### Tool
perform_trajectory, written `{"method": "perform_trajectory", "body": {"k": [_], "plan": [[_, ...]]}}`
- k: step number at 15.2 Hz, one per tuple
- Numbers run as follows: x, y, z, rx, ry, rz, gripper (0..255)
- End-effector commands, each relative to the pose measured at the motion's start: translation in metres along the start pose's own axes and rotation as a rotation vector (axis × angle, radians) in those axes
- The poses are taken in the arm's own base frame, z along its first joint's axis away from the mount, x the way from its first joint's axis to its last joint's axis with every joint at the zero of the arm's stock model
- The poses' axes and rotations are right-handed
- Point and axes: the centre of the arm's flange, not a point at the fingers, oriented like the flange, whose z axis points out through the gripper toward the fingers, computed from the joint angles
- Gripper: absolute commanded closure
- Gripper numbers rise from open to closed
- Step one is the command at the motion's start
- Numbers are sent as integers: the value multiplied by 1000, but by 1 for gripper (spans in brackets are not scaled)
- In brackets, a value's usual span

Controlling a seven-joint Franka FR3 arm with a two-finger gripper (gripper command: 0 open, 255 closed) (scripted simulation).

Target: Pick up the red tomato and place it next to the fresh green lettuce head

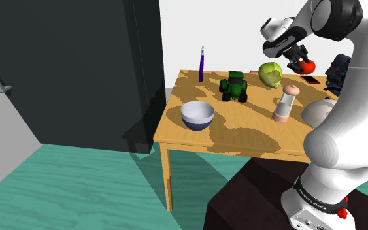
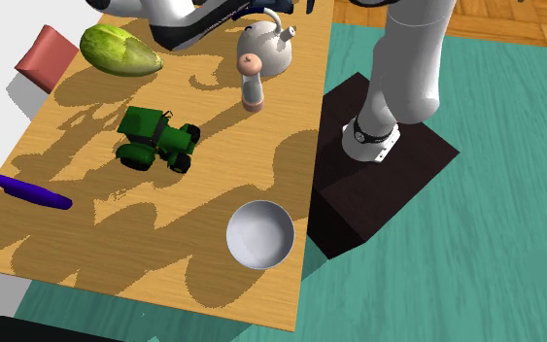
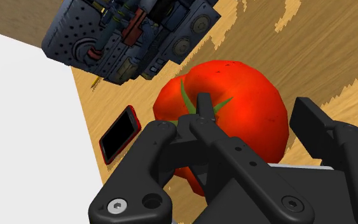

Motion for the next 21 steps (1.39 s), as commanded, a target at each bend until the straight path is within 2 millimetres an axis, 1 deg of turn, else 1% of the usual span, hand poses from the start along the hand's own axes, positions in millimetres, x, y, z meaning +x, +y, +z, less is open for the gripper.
{"method": "perform_trajectory", "body": {"k": [1,21], "plan": [[5,-8,6,0,0,0,255],[55,-76,69,0,0,0,255]]}}
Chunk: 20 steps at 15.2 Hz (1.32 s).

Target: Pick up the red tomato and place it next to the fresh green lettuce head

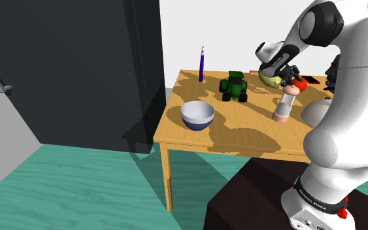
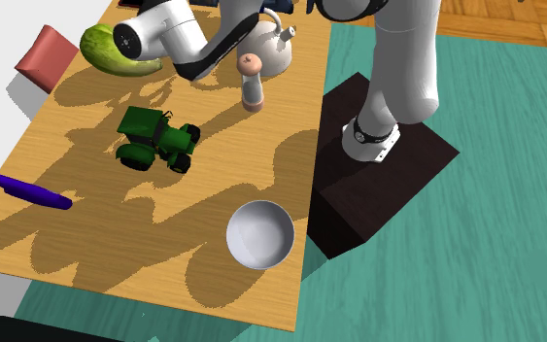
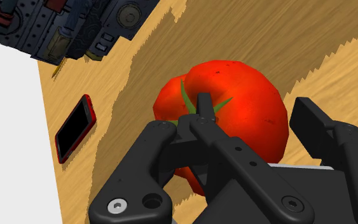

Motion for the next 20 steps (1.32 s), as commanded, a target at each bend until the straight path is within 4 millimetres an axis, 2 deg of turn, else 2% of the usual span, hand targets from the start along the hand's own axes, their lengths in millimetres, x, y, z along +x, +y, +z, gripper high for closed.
{"method": "perform_trajectory", "body": {"k": [1,5,12,13,18,20], "plan": [[5,-7,5,0,0,0,255],[14,-20,17,0,0,0,255],[14,-20,17,0,0,0,255],[14,-20,17,0,0,0,0],[14,-20,17,0,0,0,0],[14,-20,-10,0,0,0,0]]}}
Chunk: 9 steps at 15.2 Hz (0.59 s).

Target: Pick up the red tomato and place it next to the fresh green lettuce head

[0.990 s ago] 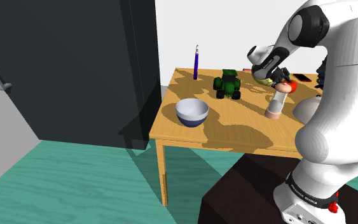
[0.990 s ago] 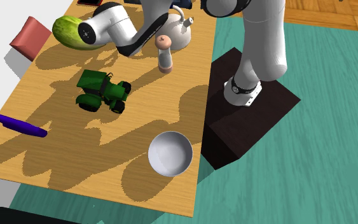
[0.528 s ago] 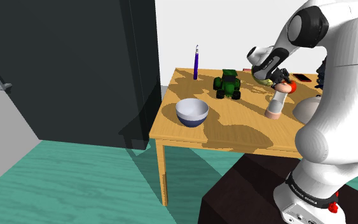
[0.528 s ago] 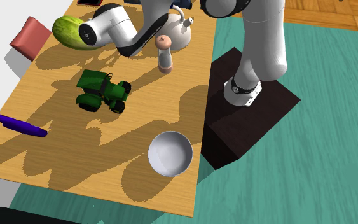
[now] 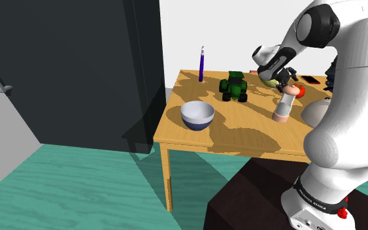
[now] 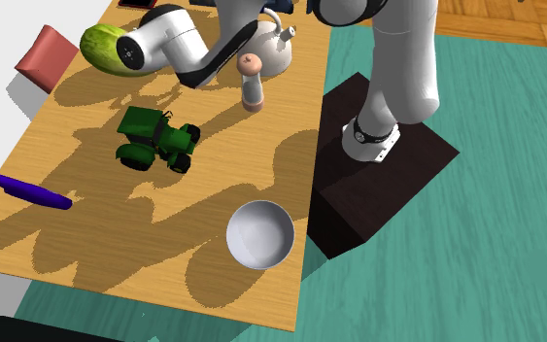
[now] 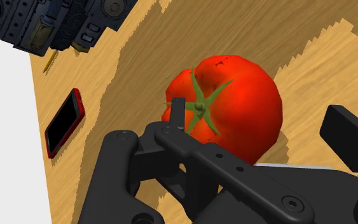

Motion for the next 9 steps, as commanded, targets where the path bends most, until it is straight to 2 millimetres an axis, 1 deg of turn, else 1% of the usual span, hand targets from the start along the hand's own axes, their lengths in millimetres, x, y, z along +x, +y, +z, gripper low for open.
{"method": "perform_trajectory", "body": {"k": [1,2,9], "plan": [[2,0,-23,0,0,0,0],[2,0,-34,0,0,0,0],[2,0,-34,0,0,0,0]]}}
